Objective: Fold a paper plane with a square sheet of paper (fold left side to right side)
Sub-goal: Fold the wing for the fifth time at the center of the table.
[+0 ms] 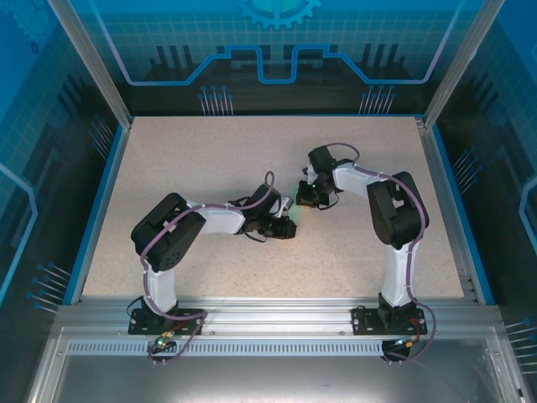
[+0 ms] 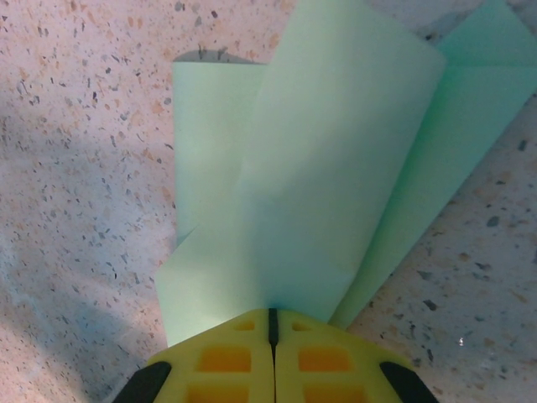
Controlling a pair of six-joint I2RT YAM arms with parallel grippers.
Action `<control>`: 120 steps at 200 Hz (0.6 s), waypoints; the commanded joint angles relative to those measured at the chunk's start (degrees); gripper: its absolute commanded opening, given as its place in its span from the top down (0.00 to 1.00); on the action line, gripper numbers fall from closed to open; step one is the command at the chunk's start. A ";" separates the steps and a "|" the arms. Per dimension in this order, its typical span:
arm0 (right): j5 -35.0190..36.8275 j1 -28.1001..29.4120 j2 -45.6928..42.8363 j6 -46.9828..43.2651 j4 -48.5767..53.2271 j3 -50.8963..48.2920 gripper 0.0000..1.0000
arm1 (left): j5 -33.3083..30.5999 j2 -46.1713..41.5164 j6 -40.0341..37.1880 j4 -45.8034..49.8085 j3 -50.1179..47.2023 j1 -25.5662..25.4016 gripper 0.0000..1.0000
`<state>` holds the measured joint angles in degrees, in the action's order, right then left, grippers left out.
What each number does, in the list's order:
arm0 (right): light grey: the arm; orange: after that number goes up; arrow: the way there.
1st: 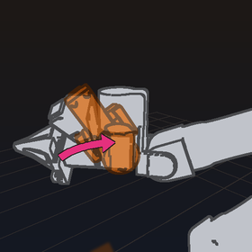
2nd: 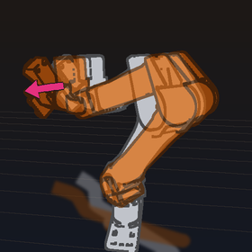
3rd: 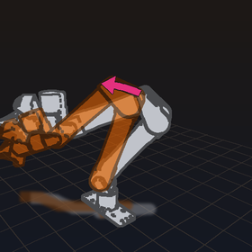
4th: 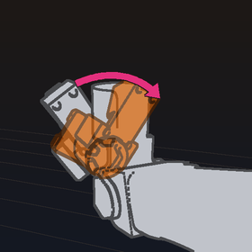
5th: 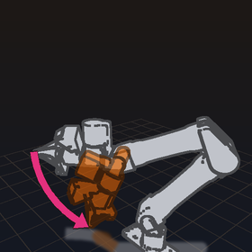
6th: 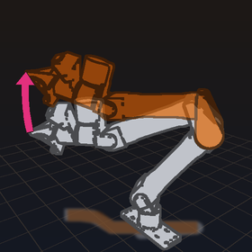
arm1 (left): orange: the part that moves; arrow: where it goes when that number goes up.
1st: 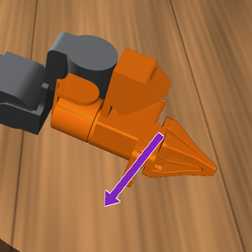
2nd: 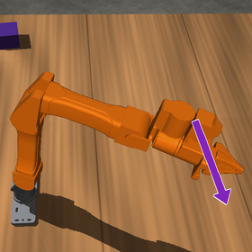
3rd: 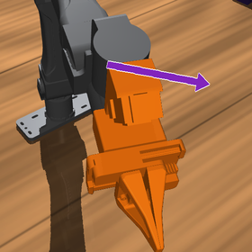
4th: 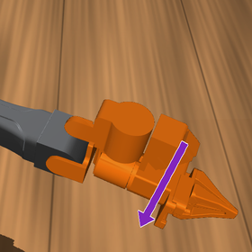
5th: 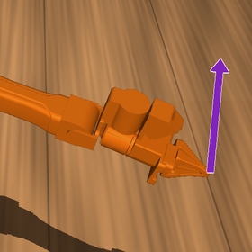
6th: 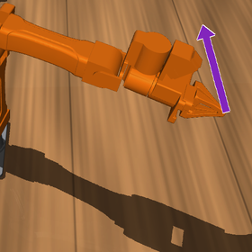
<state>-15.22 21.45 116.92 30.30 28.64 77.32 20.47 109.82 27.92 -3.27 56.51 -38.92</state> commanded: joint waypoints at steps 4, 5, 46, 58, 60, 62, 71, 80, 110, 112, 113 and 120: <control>0.83 -0.86 1.84 -1.34 1.83 2.00 0.95 | -6.58 5.47 -1.73 15.37 -3.08 -0.35 0.78; 0.82 -0.87 1.87 -1.37 1.84 2.02 0.95 | -6.62 5.48 -1.73 15.43 -3.08 -0.36 0.78; 0.91 -1.41 2.74 -2.07 2.63 3.60 0.94 | -7.34 6.10 -2.15 17.14 -2.45 -0.79 0.77; 1.00 -1.57 2.95 -2.13 2.81 4.05 0.95 | -7.13 6.26 -2.08 16.92 -2.54 -0.79 0.78; 1.05 -1.58 3.02 -2.17 2.82 4.17 0.94 | -7.09 6.28 -2.08 16.90 -2.50 -0.78 0.78; 1.11 -1.63 3.04 -2.22 2.89 4.27 0.95 | -7.04 6.33 -2.08 16.83 -2.56 -0.78 0.78; 1.09 -1.78 3.26 -2.27 3.06 4.60 0.94 | -7.02 6.39 -1.91 16.50 -2.76 -0.76 0.78; 1.22 -1.91 3.48 -2.35 3.25 5.23 0.94 | -6.89 6.54 -1.77 16.32 -2.91 -0.77 0.78; 2.35 -2.42 4.17 -2.93 4.29 6.84 0.94 | -6.76 6.77 -1.69 16.02 -2.83 -0.74 0.78; 2.38 -2.46 4.25 -2.94 4.35 6.94 0.94 | -6.69 6.80 -1.70 16.01 -2.88 -0.79 0.78; 2.39 -2.51 4.26 -3.00 4.38 7.00 0.94 | -6.68 6.81 -1.67 16.01 -2.89 -0.76 0.78; 2.66 -2.60 4.51 -3.13 4.57 7.31 0.94 | -6.67 6.76 -1.68 16.01 -2.90 -0.77 0.78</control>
<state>-14.96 20.38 119.61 28.38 31.83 82.28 19.75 110.32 27.90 -1.21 57.74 -39.29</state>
